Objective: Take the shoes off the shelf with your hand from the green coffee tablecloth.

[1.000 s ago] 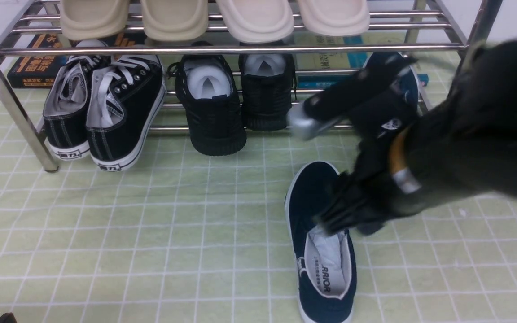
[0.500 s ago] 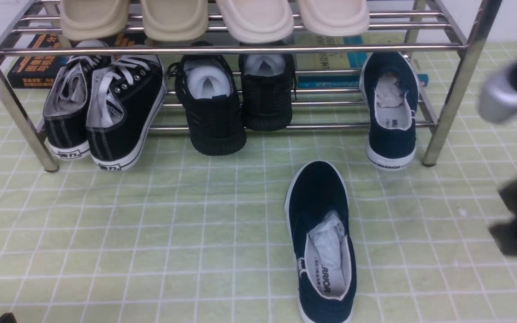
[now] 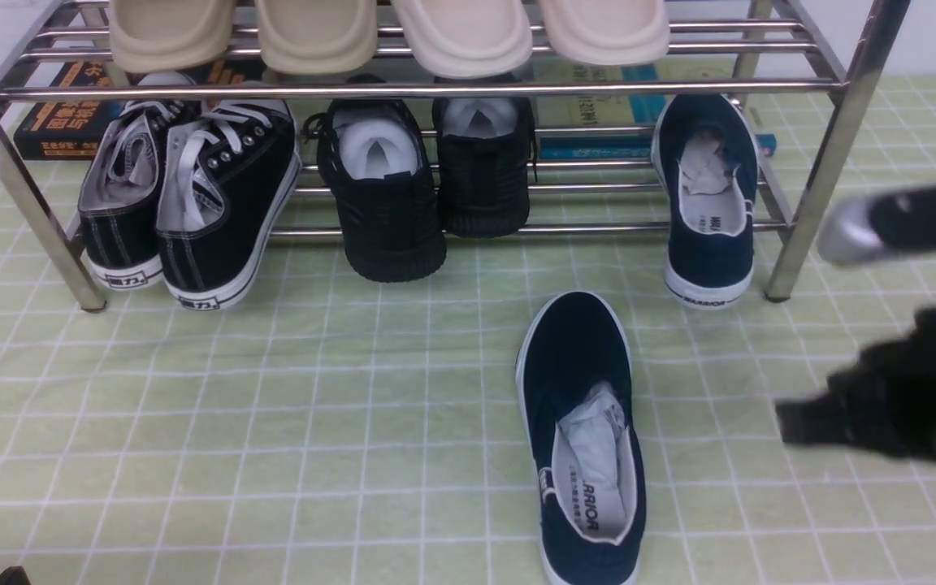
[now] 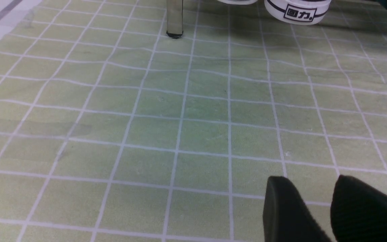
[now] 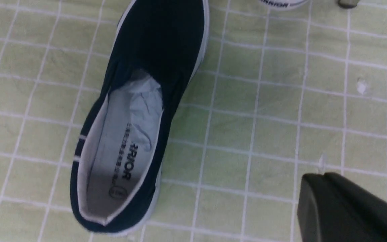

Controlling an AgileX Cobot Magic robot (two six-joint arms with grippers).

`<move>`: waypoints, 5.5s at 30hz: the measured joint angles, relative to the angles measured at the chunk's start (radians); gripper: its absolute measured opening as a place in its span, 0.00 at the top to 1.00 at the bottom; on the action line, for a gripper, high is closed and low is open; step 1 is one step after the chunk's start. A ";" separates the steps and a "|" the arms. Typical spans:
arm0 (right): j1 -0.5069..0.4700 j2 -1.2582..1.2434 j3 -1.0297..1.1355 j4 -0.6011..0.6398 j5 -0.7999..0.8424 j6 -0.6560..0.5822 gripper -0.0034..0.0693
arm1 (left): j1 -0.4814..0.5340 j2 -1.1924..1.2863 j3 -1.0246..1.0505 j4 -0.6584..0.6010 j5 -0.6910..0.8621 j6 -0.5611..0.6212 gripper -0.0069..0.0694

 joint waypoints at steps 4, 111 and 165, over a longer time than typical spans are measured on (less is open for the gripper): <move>-0.117 0.104 -0.121 0.001 -0.007 -0.039 0.89 | 0.000 0.000 0.000 0.000 0.000 0.000 0.59; -0.433 0.389 -0.056 0.731 -0.264 -0.708 0.93 | 0.000 0.000 0.000 0.000 0.000 0.000 0.59; -0.298 -0.254 -0.295 0.460 0.322 -0.872 0.97 | 0.000 0.000 0.000 0.000 0.000 0.000 0.59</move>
